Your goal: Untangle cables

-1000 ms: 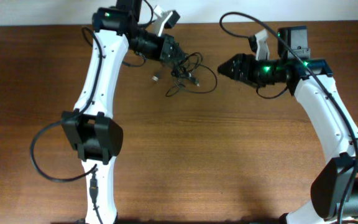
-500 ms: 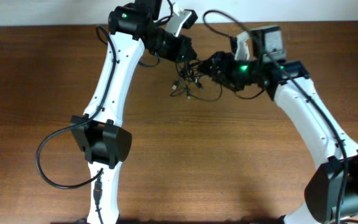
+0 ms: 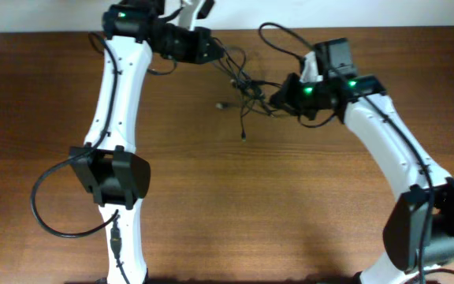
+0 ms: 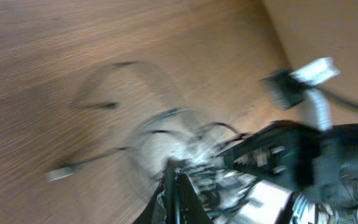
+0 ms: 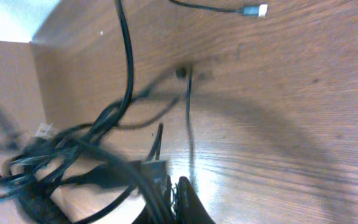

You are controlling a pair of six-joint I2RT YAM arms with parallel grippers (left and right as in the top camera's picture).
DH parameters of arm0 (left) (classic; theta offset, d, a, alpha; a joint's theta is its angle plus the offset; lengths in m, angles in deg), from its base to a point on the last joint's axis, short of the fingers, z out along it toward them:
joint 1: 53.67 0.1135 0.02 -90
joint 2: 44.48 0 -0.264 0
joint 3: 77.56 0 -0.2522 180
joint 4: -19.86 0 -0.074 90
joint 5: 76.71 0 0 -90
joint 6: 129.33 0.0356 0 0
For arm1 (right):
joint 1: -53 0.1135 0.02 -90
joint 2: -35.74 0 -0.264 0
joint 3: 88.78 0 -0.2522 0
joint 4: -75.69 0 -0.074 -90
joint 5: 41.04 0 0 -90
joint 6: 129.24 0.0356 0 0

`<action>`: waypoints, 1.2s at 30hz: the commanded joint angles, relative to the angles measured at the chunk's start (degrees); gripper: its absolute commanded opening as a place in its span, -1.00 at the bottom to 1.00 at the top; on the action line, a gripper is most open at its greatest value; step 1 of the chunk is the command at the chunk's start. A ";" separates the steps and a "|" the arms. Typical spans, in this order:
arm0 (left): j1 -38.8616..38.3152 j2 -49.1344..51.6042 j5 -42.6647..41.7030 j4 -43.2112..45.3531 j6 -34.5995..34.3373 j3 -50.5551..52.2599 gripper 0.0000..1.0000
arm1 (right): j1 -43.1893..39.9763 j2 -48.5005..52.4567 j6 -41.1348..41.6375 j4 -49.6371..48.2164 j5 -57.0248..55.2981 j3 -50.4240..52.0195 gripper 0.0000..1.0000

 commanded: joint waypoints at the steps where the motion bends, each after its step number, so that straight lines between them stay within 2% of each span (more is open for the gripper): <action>1: 6.82 -1.73 12.44 0.57 -0.24 -0.96 -1.00 | -7.72 -7.98 -11.43 7.39 -1.66 -0.09 -0.92; 4: 10.56 -1.73 13.42 0.39 -0.22 -0.96 -1.00 | -15.21 -15.58 -17.86 15.87 -1.40 -0.09 -0.92; 6: 11.67 -1.73 14.43 0.42 0.02 -0.96 -1.00 | -17.42 -18.60 -20.83 19.71 -0.94 -0.09 -0.92; 8: 12.13 -1.73 19.63 0.44 0.24 -0.96 -1.00 | -18.93 -21.57 -28.74 23.37 1.29 -0.85 -0.92; 9: 12.35 -1.73 22.97 0.63 0.22 -0.96 -1.00 | -19.91 -22.84 -35.80 26.71 2.67 -2.95 -0.92; 11: 12.63 -1.73 27.54 0.83 0.24 -0.96 -1.00 | -21.33 -23.74 -43.12 32.15 3.74 -8.37 -0.92; 13: 12.94 -1.73 28.79 0.94 0.74 -0.96 -1.00 | -22.56 -23.76 -44.13 34.99 3.72 -13.57 -0.92; 16: 12.90 -1.73 27.89 0.55 2.16 -0.96 -1.00 | -22.84 -23.76 -38.45 35.12 3.30 -18.23 -0.92; 18: 12.31 -1.73 23.17 0.70 2.51 -0.96 -1.00 | -22.80 -23.02 -36.94 35.69 3.30 -17.81 -0.92; 20: 11.41 -1.84 13.77 1.14 4.57 -1.03 -1.00 | -22.80 -21.53 -35.34 35.76 3.30 -17.46 -0.92; 22: 10.80 -2.05 2.27 1.27 4.57 -1.86 -1.00 | -22.80 -19.93 -35.01 35.74 3.30 -17.46 -0.92; 24: 9.70 -3.28 -14.32 1.20 4.57 -4.11 -1.00 | -22.80 -18.14 -33.94 35.63 3.52 -17.46 -0.91; 25: 8.85 -4.50 -19.04 1.20 4.57 -4.81 -1.00 | -22.80 -17.44 -33.73 35.63 3.54 -17.46 -0.91; 27: 6.38 -7.26 -21.64 -0.35 4.55 -4.87 -1.00 | -22.80 -16.09 -33.73 35.63 3.78 -17.46 -0.92; 30: 2.40 -8.66 -17.59 -5.73 4.57 -4.87 -1.00 | -22.80 -14.84 -33.77 35.58 3.72 -17.46 -0.91; 34: -3.69 -8.48 2.80 -13.86 4.57 -4.63 -1.00 | -22.80 -14.73 -33.77 34.95 3.69 -17.46 -0.89; 35: -6.43 -8.48 5.92 -14.73 4.74 -4.63 -0.87 | -22.80 -14.67 -33.77 34.73 3.69 -17.46 -0.88; 36: -8.17 -8.48 7.15 -14.88 6.14 -4.63 -0.47 | -22.80 -14.62 -33.77 34.60 3.69 -17.46 -0.87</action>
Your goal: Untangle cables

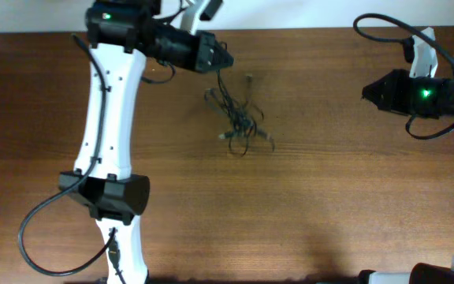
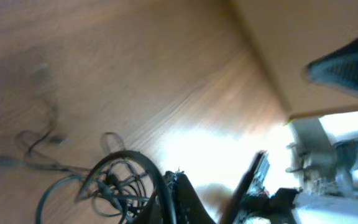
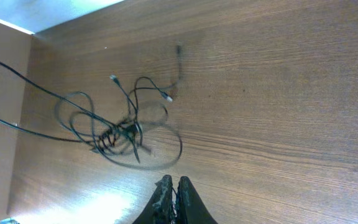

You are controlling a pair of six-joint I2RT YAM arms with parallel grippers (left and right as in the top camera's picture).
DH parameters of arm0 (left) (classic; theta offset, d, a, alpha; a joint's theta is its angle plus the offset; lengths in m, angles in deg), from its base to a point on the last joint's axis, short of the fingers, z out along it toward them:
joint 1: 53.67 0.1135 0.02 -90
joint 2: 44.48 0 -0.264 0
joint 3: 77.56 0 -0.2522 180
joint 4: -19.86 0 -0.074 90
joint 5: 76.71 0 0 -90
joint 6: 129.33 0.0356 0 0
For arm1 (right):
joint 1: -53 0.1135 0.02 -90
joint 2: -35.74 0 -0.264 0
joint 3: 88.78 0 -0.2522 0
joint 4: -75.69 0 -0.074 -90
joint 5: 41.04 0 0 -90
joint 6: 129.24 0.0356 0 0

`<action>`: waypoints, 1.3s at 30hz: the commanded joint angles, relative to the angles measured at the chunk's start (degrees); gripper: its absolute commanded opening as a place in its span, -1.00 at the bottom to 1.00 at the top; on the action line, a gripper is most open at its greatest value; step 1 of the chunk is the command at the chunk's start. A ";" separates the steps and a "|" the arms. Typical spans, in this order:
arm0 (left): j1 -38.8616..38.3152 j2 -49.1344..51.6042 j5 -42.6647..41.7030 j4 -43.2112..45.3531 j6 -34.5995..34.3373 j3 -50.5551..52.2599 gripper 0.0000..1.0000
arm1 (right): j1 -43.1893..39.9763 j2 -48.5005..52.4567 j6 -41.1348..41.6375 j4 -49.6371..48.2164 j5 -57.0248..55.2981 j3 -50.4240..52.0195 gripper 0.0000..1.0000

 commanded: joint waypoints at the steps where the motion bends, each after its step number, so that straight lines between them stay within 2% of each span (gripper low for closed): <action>1: -5.97 -0.68 12.15 -0.59 3.34 -0.42 0.33 | -0.37 0.46 0.44 -0.31 -0.24 0.20 -0.81; 2: -7.82 -0.68 18.29 -0.59 3.28 -0.42 0.90 | -0.37 0.52 0.44 -0.17 -0.24 0.20 -0.78; 3: -8.52 -0.68 21.90 -0.61 3.26 -0.42 0.99 | -0.37 0.55 0.44 -0.11 -0.24 0.20 -0.75; 7: -8.37 -0.68 33.31 -1.84 2.97 -0.42 0.99 | -0.37 0.57 0.44 -0.11 -0.24 0.20 -0.70; 9: -8.39 -0.68 31.67 -3.13 12.11 -0.24 0.99 | -0.37 0.57 0.46 -0.11 -0.24 0.20 -0.69; 11: -7.61 -0.66 32.04 -2.80 12.87 0.15 1.00 | -0.37 0.57 0.44 0.26 -0.24 0.20 -0.68; 13: -5.95 -0.66 32.09 -1.84 12.02 1.77 0.88 | -0.37 0.57 0.44 0.57 -0.26 0.20 -0.68; 14: -4.48 -0.68 32.09 -0.52 9.70 4.28 0.59 | -0.37 0.57 0.44 0.61 -0.26 0.20 -0.68; 16: -2.47 -0.68 32.06 2.16 7.02 10.75 0.23 | -0.37 0.57 0.44 0.59 -0.26 0.20 -0.68; 19: -1.86 -0.68 32.52 6.88 6.19 20.50 0.10 | -0.37 0.57 0.44 0.59 -0.26 0.20 -0.68; 21: -1.73 -0.68 40.26 12.92 0.15 29.20 0.01 | -0.37 0.57 0.44 0.68 -0.26 0.20 -0.67; 25: -1.73 -0.68 42.01 22.32 0.66 38.18 -0.02 | -0.37 0.57 0.44 0.68 -0.28 0.20 -0.67; 29: -1.90 -0.66 41.70 27.17 8.48 45.00 0.10 | -0.37 0.57 0.44 0.68 -0.28 0.20 -0.67; 31: -2.05 -0.66 37.31 29.94 12.11 47.82 0.16 | -0.37 0.59 0.42 0.68 -0.44 0.20 -0.67; 33: -2.05 -0.66 37.64 32.74 14.01 50.90 0.18 | -0.37 0.59 0.42 0.81 -0.44 0.20 -0.67; 39: -2.23 -0.66 37.86 39.34 14.73 56.24 0.16 | -0.37 0.59 0.42 0.94 -0.44 0.22 -0.67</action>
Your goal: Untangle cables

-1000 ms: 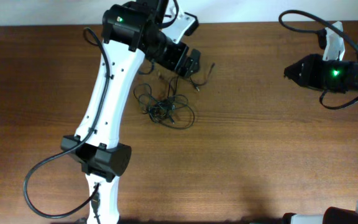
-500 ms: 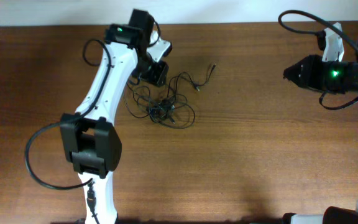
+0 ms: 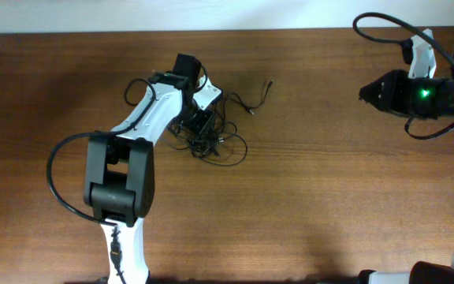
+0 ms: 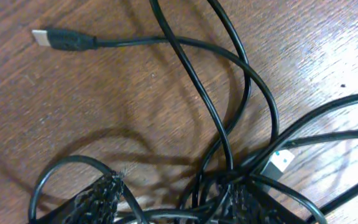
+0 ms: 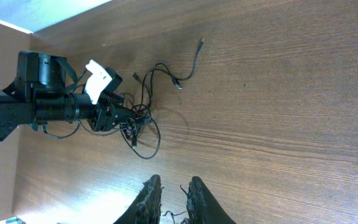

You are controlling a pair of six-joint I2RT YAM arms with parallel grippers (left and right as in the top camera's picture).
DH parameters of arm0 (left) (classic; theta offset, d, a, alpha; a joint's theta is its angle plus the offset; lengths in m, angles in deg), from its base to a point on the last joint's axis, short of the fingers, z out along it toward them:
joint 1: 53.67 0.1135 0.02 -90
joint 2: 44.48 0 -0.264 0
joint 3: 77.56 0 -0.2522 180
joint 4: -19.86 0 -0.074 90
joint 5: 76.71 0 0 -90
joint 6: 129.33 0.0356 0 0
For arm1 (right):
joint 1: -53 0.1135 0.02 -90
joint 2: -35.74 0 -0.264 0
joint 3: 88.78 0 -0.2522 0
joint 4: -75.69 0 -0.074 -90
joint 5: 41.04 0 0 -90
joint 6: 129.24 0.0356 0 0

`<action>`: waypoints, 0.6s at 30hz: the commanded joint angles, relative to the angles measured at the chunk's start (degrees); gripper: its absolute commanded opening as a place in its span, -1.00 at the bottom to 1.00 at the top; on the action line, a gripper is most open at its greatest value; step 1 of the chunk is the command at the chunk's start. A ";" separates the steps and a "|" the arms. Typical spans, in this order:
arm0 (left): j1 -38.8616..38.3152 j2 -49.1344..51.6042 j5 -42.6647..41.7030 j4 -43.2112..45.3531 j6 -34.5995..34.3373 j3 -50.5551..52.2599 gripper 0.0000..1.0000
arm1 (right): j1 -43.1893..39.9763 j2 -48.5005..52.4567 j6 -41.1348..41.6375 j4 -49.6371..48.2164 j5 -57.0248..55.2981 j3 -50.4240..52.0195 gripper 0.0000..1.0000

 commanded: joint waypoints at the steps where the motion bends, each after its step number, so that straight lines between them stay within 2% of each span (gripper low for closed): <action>1: -0.33 -0.55 -1.05 1.97 1.38 3.02 0.14 | -0.37 0.17 -0.20 0.04 -0.44 0.22 -0.67; 5: -0.83 -0.55 -1.05 6.51 1.36 8.35 0.07 | -0.37 0.31 -0.20 0.04 -0.44 0.44 -0.67; 7: -1.36 -0.55 -1.03 6.80 1.33 9.07 -0.11 | -0.37 0.33 -0.22 0.04 -0.46 0.96 -0.67; 8: -1.57 -0.57 -1.07 6.91 1.29 9.05 -0.29 | -0.37 0.33 -0.22 0.00 -0.46 1.11 -0.66; 10: -1.70 -0.72 -2.43 6.58 -2.91 7.58 -1.00 | -0.37 0.33 -0.22 0.00 -0.44 1.16 -0.67; 11: -1.68 -1.16 -3.78 5.60 -5.51 5.42 -1.00 | -0.37 0.33 -0.22 0.00 -0.46 1.16 -0.67; 14: -1.66 -3.28 -6.47 0.33 -7.28 -4.02 -1.00 | -0.37 0.33 -0.20 0.00 -0.44 1.16 -0.67; 16: -1.70 -4.57 -6.45 -6.97 -8.20 -15.45 -1.00 | -0.37 0.33 -0.22 0.04 -0.44 1.16 -0.66; 18: -1.70 -4.59 -6.45 -11.34 -7.76 -18.49 -1.00 | -0.37 0.33 -0.22 0.02 -0.44 1.16 -0.66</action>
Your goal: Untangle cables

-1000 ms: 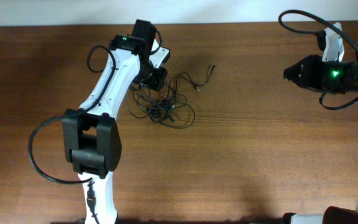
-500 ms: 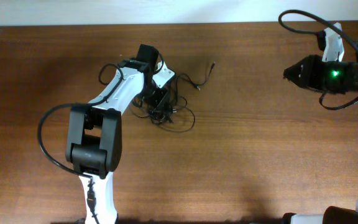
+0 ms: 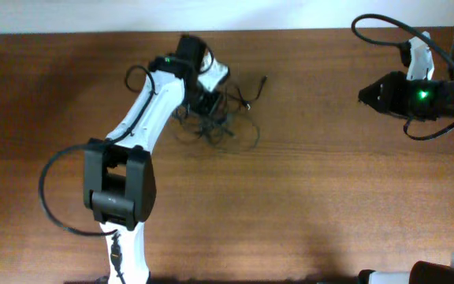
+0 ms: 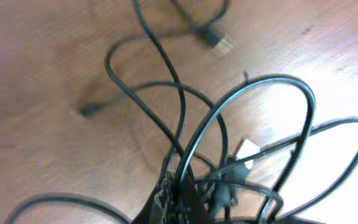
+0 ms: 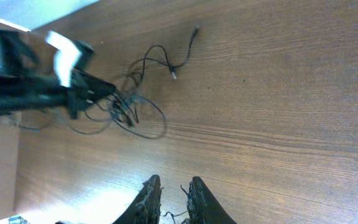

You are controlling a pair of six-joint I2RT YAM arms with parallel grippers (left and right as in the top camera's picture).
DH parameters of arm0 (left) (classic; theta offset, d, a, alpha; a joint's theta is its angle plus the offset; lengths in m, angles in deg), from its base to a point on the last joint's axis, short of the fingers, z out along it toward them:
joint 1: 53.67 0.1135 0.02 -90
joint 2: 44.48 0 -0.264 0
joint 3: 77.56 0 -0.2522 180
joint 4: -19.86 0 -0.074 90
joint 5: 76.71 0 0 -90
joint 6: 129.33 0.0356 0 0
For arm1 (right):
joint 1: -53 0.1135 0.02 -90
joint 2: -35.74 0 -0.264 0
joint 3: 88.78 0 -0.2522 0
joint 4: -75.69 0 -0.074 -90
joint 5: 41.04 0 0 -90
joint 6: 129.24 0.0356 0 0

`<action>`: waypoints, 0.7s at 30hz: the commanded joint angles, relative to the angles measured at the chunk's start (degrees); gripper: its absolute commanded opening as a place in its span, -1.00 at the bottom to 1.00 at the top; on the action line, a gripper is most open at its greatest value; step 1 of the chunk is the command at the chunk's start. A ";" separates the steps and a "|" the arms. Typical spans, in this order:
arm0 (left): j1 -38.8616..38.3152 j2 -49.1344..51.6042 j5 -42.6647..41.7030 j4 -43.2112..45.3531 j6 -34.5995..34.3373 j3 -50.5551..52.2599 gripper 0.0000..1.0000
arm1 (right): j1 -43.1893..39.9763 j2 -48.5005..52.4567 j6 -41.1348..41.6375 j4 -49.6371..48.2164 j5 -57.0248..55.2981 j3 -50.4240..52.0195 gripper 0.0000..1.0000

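A tangle of thin black cables (image 3: pixel 215 120) lies at the back of the wooden table, left of centre. My left gripper (image 3: pixel 203 101) is down in it. In the left wrist view that gripper (image 4: pixel 176 200) is shut on black cable loops (image 4: pixel 180 118), and a plug (image 4: pixel 221 42) lies further off. One loose cable end (image 3: pixel 264 80) reaches out to the right of the bundle. My right gripper (image 3: pixel 365 93) hangs far to the right; the right wrist view shows this gripper (image 5: pixel 171 194) open and empty, with the tangle (image 5: pixel 124 102) far off.
The brown wooden table (image 3: pixel 306 205) runs to a pale wall behind it. My left arm (image 3: pixel 140 126) stretches over the left half of the table. The right arm's own black cable (image 3: pixel 377 24) loops in the air at the back right.
My left gripper was open with its fingers either side of the cables; now it is shut on them. The bundle sits slightly further back. The right arm has not moved.
Both grippers were shut on the tangle at the back middle. Then the right gripper was far right, shut and empty, while the left held the bundle hanging. Then the bundle lay on the table with both grippers open, and now the left is shut on it.
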 commanded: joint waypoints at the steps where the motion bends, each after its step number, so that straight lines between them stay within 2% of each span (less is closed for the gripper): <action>1: 0.02 -3.02 -1.49 -5.29 -0.07 -5.46 -1.00 | -0.37 0.22 -0.24 -0.15 -0.44 0.24 -0.66; 3: 0.02 -2.56 -1.53 -6.75 2.80 -3.43 -0.71 | -0.37 0.22 -0.24 -0.15 -0.44 0.24 -0.66; 6: -0.09 -2.56 -1.53 -6.58 3.23 -0.22 -0.35 | -0.37 0.22 -0.24 -0.13 -0.44 0.24 -0.66; 9: -0.09 -2.34 -2.23 -5.70 3.58 1.22 -0.31 | -0.28 0.22 -0.20 -0.09 -0.39 0.26 -0.66; 12: -0.09 -0.81 -2.16 -5.22 4.44 1.22 -0.16 | 1.68 0.26 -0.24 -0.15 -0.46 0.26 -0.65; 15: -0.13 4.11 -2.14 -5.01 10.93 1.29 -0.07 | 3.13 0.70 -0.26 -0.63 -0.50 0.26 -0.65; 21: -0.13 10.34 -2.16 -3.19 12.44 1.29 -0.07 | 3.13 2.99 -0.24 -0.33 -0.44 0.26 -0.65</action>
